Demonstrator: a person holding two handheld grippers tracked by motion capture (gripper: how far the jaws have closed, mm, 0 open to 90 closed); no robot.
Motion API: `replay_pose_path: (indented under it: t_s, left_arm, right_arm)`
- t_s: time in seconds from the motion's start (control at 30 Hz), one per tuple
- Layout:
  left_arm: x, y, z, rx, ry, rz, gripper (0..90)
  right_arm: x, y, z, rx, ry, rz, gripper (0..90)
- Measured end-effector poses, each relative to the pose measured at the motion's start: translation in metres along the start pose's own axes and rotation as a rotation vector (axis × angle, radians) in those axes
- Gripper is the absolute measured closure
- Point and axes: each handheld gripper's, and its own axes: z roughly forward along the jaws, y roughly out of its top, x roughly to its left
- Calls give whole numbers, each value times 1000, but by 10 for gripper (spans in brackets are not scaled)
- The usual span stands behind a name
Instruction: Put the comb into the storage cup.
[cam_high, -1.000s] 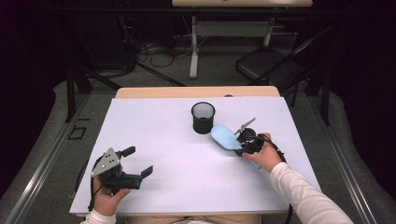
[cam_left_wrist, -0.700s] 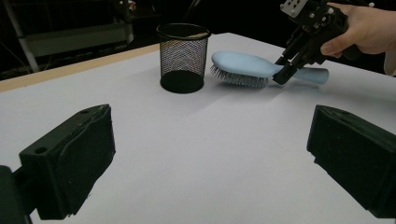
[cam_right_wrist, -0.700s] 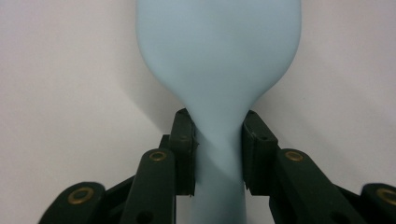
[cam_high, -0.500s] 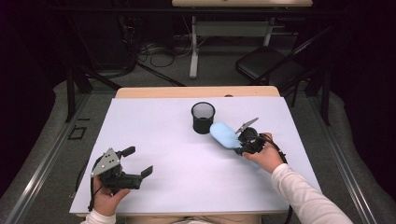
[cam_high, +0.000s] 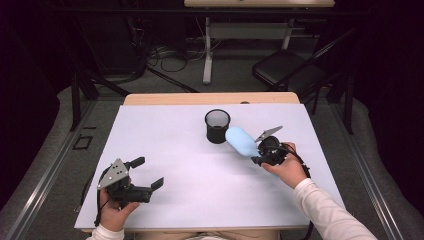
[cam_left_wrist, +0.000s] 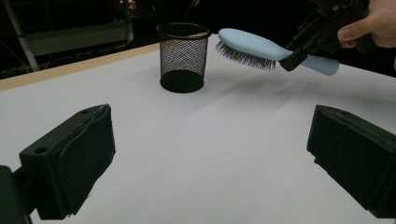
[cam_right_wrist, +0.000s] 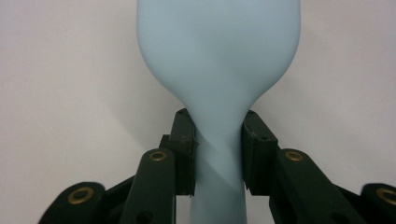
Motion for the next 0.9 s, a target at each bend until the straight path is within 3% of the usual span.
replay_pose_path:
  t_s: [0.9]
  left_arm:
    - [0, 0, 1, 3, -1, -5, 9]
  right_arm:
    - [10, 12, -21, -95, -14, 7, 696]
